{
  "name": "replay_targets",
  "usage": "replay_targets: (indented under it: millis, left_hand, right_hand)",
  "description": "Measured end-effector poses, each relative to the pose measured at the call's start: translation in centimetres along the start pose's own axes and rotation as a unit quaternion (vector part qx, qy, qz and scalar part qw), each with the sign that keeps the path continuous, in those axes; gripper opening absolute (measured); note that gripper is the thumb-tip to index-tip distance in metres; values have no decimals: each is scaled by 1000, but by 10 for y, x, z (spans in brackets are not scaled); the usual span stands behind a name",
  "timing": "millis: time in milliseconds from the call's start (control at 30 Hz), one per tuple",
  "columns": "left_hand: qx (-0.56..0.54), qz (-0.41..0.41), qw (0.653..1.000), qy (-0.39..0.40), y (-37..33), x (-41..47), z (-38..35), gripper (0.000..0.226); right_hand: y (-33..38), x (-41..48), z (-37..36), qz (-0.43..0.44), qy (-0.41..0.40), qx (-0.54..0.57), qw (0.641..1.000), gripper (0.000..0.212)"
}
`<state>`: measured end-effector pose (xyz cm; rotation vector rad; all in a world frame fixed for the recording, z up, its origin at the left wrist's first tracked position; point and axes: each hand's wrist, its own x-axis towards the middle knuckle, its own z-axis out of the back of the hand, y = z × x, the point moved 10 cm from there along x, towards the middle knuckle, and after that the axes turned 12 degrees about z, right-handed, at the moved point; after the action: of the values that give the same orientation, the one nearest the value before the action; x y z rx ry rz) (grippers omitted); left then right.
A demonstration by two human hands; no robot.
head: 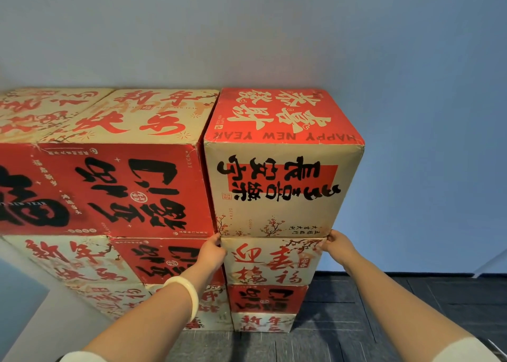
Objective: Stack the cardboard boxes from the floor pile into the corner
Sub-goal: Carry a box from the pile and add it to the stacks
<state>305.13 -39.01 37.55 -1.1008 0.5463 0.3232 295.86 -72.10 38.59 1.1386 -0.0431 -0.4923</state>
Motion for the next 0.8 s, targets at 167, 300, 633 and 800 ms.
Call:
replay_targets:
  millis: [167, 300, 633, 800]
  left_hand:
    - [-2, -3, 1000, -8, -2, -5, 1, 52]
    - [9, -4, 1000, -18, -3, -7, 1, 53]
    - [15, -10, 999, -26, -9, -12, -1, 52]
    - [10, -10, 1000, -24, -9, -13, 1, 53]
  right_hand:
    - [0, 0, 0, -2, 3, -15, 1000, 40]
    - [3, 0, 1, -4, 4, -27, 1000, 41]
    - [6, 0, 1, -4, 13, -42, 999, 40]
    - [8, -2, 1, 0, 13, -38, 999, 40]
